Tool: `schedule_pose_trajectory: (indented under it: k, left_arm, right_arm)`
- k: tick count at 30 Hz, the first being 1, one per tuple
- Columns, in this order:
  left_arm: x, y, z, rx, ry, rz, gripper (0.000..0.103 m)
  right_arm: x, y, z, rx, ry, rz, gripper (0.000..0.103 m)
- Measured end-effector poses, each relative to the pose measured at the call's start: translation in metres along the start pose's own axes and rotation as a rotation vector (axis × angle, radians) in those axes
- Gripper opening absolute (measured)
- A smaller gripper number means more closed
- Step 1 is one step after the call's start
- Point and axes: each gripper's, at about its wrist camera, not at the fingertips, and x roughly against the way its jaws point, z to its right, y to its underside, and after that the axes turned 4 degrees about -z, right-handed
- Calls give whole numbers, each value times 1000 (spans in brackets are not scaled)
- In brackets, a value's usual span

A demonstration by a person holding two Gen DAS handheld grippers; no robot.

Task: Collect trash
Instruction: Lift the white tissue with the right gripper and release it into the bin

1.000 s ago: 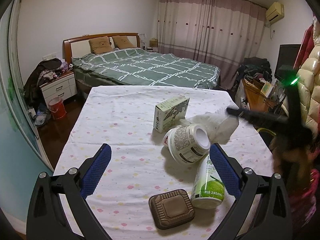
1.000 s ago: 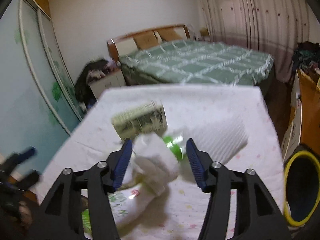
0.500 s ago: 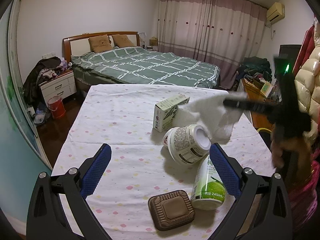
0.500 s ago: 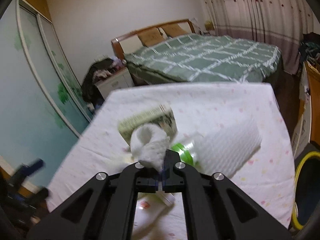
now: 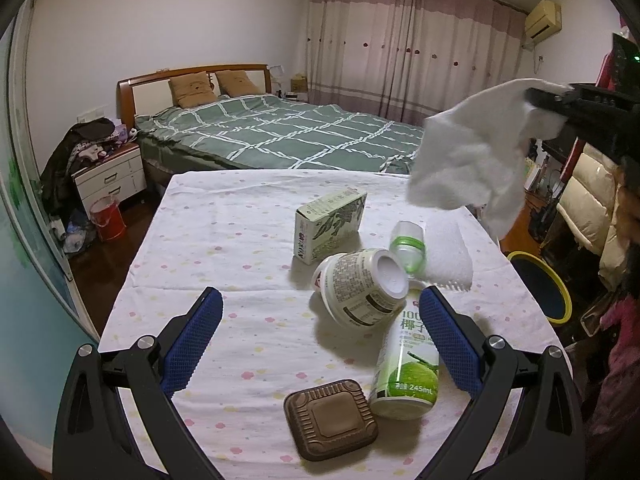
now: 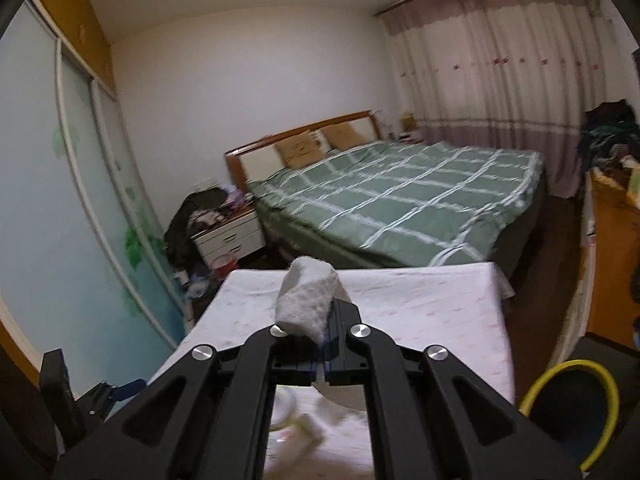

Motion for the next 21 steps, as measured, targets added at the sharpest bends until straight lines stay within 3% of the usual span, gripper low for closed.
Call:
schedule_pose_trajectory:
  k: [8,21]
  left_arm:
    - [-6,-1,21,-32,20,-10,97]
    - [-21,-3,63,-114,53,-45,97]
  right_arm:
    - [42,11,86,-75,264,12,2]
    - [12,92,225,-250,567,-176,2]
